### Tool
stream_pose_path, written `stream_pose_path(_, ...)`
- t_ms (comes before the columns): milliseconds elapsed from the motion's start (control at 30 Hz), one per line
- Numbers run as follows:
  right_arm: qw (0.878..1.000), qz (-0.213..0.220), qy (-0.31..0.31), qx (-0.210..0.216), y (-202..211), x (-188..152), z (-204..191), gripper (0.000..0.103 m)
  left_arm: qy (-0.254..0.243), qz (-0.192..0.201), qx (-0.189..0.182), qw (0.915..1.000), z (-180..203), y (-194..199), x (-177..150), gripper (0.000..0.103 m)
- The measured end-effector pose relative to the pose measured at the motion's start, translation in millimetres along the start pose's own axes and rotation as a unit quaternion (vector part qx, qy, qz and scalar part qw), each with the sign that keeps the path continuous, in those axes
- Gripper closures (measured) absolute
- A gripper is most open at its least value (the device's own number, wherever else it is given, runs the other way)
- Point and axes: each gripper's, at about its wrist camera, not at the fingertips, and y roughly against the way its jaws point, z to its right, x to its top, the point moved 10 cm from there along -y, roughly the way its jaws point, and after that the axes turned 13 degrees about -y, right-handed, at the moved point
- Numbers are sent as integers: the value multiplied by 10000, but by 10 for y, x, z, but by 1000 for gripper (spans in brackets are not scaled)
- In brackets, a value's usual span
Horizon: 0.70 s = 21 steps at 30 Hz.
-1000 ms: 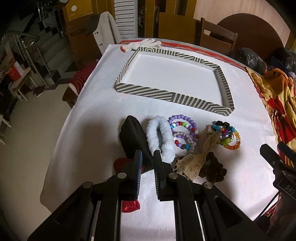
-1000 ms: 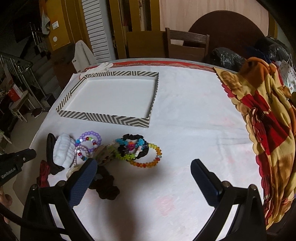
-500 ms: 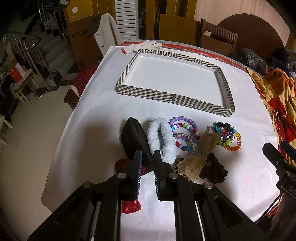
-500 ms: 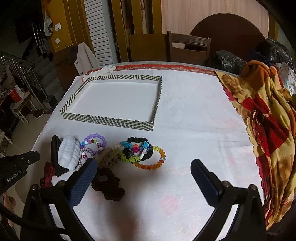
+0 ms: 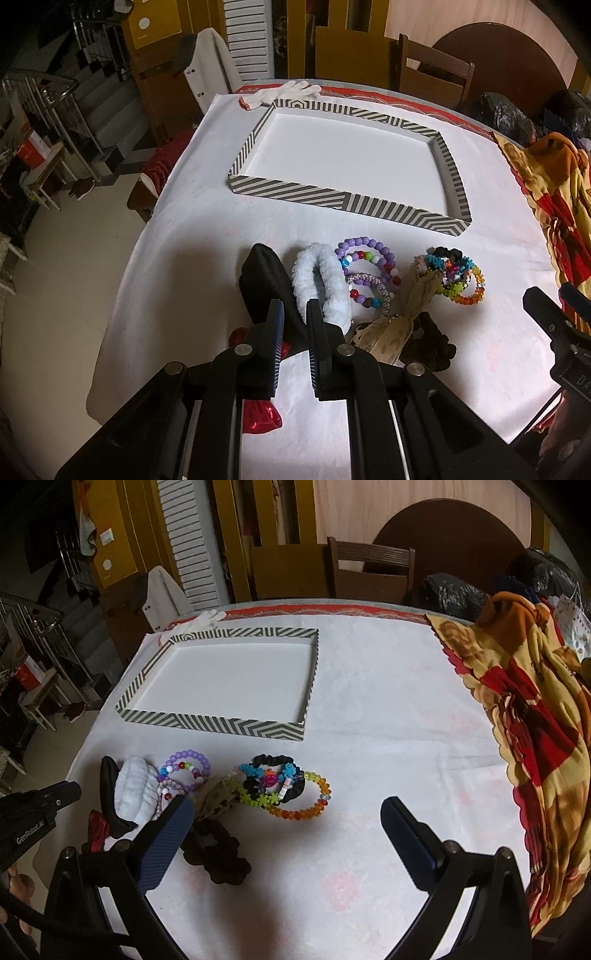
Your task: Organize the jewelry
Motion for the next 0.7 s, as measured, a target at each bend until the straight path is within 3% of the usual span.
stream_pose_path(433,9995,-85,89,276,-63,-61,-147,0,20,-79,-32,10000,-35,-84,-39,99)
stream_pose_path(700,9994,-215,157,226,-105,-96,-194,0,85,-113,-51,9999,-62,-113,-71,99)
